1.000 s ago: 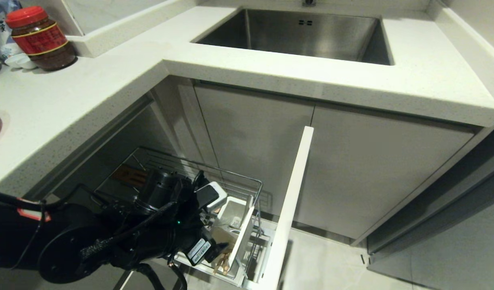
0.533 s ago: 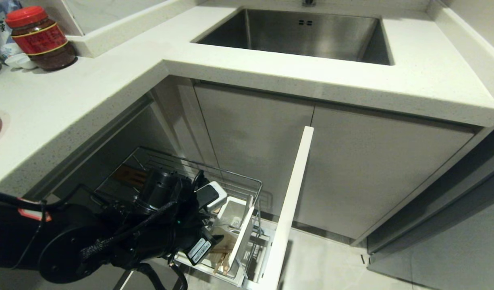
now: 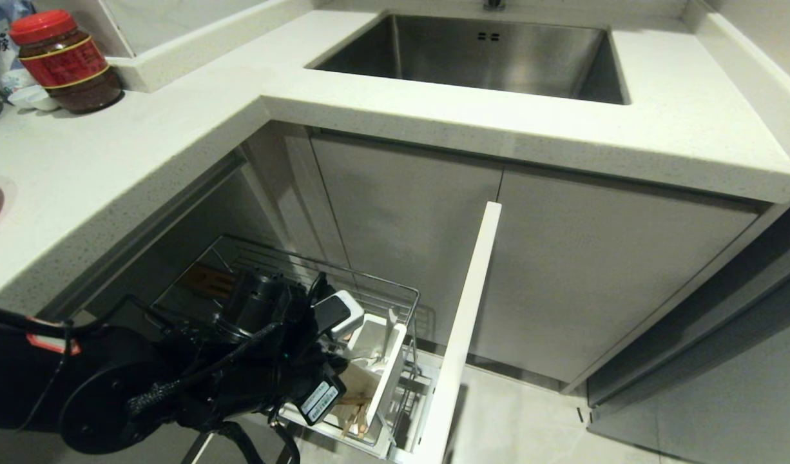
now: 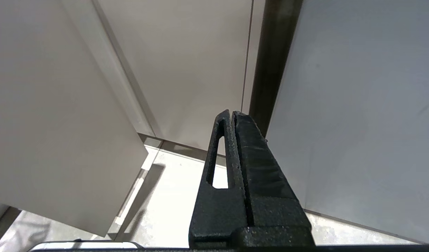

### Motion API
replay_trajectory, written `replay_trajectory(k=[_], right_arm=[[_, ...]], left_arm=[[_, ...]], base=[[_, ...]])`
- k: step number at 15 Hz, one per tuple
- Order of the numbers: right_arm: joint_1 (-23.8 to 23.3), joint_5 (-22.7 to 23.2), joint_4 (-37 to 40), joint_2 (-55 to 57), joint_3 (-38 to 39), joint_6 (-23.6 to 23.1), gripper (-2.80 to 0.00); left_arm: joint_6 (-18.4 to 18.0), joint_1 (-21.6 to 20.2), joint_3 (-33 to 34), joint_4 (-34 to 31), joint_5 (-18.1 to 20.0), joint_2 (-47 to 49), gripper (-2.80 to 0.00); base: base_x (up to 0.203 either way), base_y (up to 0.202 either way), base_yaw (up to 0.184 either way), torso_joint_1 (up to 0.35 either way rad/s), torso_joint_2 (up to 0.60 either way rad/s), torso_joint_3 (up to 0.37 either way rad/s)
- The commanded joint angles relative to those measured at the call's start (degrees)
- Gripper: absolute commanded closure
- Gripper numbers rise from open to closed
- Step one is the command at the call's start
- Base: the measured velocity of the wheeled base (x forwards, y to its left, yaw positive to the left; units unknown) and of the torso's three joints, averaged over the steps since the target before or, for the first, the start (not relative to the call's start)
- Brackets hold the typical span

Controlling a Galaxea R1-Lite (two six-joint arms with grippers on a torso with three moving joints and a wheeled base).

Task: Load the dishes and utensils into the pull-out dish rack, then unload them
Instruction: Take the fork out of the cupboard

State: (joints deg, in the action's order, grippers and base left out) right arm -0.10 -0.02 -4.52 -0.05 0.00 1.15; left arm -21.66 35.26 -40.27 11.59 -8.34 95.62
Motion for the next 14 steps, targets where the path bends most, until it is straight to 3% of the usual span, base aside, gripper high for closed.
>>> replay_trajectory(k=[1,8,14], right_arm=[[0.01,0.02,-0.05,0.05,1.49,0.00,0.00],[0.01,0.02,-0.05,0.05,1.57,0.00,0.00],[0.01,0.02,-0.05,0.05,1.49,0.00,0.00]], left_arm=[[-0.13,0.08,0.01,0.18,-0.10,-0.44,0.00],[-0.18,0.25,-1.33,-0.65,-0.86,-9.96,0.00],[0.00,0.25,-4.80,-8.74,-0.80,-17.56,0.00]], base=[[0.000,0.000,0.000,0.000,0.00,0.000],[0.000,0.000,0.000,0.000,0.00,0.000],[0.000,0.000,0.000,0.000,0.00,0.000]])
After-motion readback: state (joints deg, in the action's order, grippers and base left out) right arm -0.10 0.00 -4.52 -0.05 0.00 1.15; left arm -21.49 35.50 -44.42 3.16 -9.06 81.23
